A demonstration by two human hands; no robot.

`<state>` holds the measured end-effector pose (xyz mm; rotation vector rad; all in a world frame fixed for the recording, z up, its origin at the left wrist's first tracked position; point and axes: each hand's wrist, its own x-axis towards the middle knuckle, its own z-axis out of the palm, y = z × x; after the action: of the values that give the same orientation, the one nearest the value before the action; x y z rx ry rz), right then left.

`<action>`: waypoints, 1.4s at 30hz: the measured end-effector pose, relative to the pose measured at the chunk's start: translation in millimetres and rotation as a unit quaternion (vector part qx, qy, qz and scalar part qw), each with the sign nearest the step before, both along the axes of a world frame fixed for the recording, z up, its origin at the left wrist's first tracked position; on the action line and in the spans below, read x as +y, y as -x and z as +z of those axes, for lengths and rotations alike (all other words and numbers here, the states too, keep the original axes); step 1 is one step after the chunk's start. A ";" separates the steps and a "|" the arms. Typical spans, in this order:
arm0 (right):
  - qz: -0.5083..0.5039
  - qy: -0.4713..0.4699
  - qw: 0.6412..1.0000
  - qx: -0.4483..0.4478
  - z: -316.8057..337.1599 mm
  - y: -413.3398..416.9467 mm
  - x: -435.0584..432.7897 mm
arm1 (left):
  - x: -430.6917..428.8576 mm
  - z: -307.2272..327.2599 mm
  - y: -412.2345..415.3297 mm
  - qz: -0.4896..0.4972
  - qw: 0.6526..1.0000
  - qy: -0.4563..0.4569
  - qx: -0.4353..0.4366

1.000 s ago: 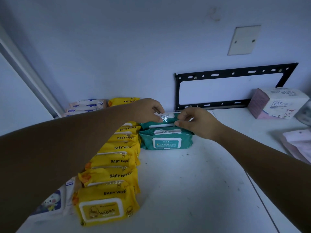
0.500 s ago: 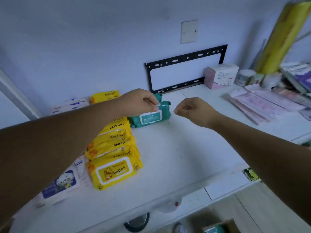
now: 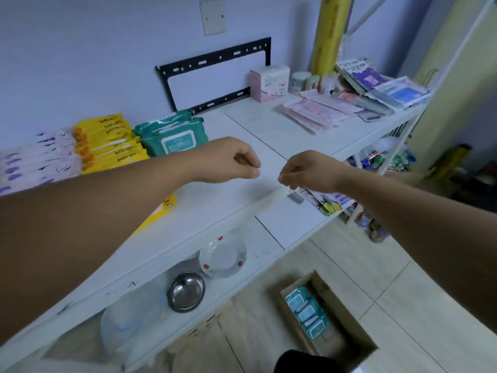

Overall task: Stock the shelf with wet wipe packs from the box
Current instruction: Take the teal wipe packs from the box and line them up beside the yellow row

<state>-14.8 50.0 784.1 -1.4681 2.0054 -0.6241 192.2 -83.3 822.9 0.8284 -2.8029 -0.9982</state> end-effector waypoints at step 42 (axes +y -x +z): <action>-0.038 -0.217 0.962 -0.158 -306.3 237.3 234.5 | 224.0 -335.2 216.5 0.099 0.950 -0.208 -0.210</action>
<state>-252.2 284.5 477.8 -0.9677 1.8065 -0.3846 -24.3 140.7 487.7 1.4995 -2.7748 -1.5675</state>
